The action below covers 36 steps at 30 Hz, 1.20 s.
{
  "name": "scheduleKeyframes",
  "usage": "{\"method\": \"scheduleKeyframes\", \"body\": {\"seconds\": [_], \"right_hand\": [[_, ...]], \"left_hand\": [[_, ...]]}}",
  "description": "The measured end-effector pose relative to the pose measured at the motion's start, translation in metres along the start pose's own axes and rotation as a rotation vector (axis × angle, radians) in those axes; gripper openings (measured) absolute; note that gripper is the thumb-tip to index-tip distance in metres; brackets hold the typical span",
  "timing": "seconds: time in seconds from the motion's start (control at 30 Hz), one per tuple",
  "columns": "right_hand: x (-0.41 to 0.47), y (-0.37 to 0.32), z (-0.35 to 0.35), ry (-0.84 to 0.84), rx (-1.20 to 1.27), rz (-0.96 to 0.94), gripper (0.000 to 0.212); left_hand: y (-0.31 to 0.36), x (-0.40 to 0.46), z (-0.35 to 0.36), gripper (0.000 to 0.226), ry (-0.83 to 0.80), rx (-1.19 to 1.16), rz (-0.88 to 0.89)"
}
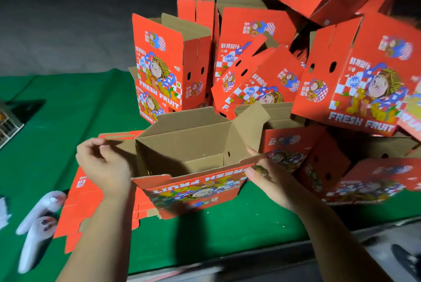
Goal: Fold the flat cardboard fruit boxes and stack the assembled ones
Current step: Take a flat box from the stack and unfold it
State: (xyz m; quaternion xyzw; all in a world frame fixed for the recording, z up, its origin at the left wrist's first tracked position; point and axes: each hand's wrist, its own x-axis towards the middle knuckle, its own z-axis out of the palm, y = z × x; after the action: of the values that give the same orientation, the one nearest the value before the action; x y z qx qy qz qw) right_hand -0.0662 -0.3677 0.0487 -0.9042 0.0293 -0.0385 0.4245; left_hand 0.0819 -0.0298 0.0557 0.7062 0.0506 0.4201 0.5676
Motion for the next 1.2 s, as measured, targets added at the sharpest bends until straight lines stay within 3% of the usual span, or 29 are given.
{"method": "scheduleKeyframes", "body": {"seconds": [0.07, 0.2, 0.43, 0.57, 0.67, 0.83, 1.0, 1.13, 1.2], "right_hand": [[0.008, -0.002, -0.001, 0.068, -0.081, 0.017, 0.039], [0.027, -0.002, 0.01, 0.348, -0.109, 0.074, 0.059], [0.043, -0.008, 0.037, 0.417, -0.049, 0.244, 0.054], [0.047, -0.016, 0.037, 0.4, -0.066, 0.245, 0.044], [0.047, -0.015, 0.038, 0.369, -0.067, 0.235, 0.043], [0.044, -0.024, 0.039, 0.352, -0.051, 0.244, 0.039], [0.038, -0.032, 0.04, 0.394, -0.168, 0.241, 0.041], [0.027, -0.032, 0.036, 0.312, 0.003, 0.196, 0.032], [0.023, -0.029, 0.03, 0.243, 0.105, 0.1, 0.044]], "left_hand": [[0.005, -0.001, 0.006, 0.047, -0.004, -0.003, 0.054], [0.008, -0.001, 0.02, 0.032, -0.055, 0.024, 0.136], [0.009, -0.017, 0.008, 0.039, -0.089, -0.064, 0.121], [0.023, -0.035, 0.007, 0.042, -0.265, 0.054, 0.257], [0.028, -0.04, 0.004, 0.06, -0.386, 0.199, 0.326], [0.033, -0.044, 0.0, 0.043, -0.516, 0.132, 0.335], [0.037, -0.047, 0.009, 0.058, -0.758, 0.277, 0.439], [0.038, -0.037, 0.009, 0.048, -0.816, 0.455, 0.441], [0.034, -0.03, 0.008, 0.05, -0.814, 0.503, 0.432]]}}
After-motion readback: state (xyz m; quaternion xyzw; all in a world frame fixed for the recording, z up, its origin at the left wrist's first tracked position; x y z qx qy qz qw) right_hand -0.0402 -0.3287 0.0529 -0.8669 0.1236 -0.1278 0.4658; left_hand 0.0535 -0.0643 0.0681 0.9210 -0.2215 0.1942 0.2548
